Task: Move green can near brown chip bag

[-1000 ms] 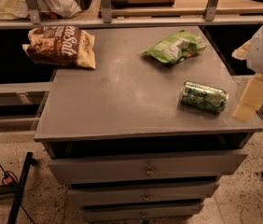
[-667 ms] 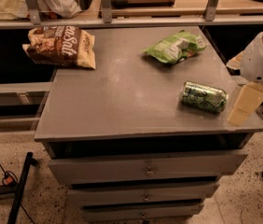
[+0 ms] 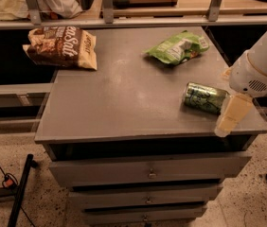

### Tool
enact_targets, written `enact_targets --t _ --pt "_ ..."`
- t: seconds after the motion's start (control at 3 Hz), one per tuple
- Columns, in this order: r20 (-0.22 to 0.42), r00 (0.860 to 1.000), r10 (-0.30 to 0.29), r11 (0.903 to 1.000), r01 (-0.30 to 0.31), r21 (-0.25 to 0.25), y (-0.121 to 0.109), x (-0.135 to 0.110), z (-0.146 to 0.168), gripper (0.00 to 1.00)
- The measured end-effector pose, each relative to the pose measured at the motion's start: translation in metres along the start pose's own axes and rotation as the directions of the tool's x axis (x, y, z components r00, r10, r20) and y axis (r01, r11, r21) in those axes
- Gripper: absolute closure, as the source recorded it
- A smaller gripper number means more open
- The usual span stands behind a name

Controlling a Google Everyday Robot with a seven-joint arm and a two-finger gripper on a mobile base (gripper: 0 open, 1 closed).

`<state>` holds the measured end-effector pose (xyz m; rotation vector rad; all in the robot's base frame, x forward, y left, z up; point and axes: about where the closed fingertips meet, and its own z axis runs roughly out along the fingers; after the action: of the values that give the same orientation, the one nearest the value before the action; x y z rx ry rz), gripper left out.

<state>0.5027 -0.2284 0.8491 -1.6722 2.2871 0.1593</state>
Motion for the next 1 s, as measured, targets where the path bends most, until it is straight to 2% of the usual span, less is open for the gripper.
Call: enact_targets --t 0.33,1.0 --pt "0.003 1.000 0.020 0.9996 -0.020 -0.022 -0.007 0.003 0.016 0.16" --pt "0.002 1.000 0.031 0.9989 -0.031 -0.034 -0.012 0.002 0.027 0.62"
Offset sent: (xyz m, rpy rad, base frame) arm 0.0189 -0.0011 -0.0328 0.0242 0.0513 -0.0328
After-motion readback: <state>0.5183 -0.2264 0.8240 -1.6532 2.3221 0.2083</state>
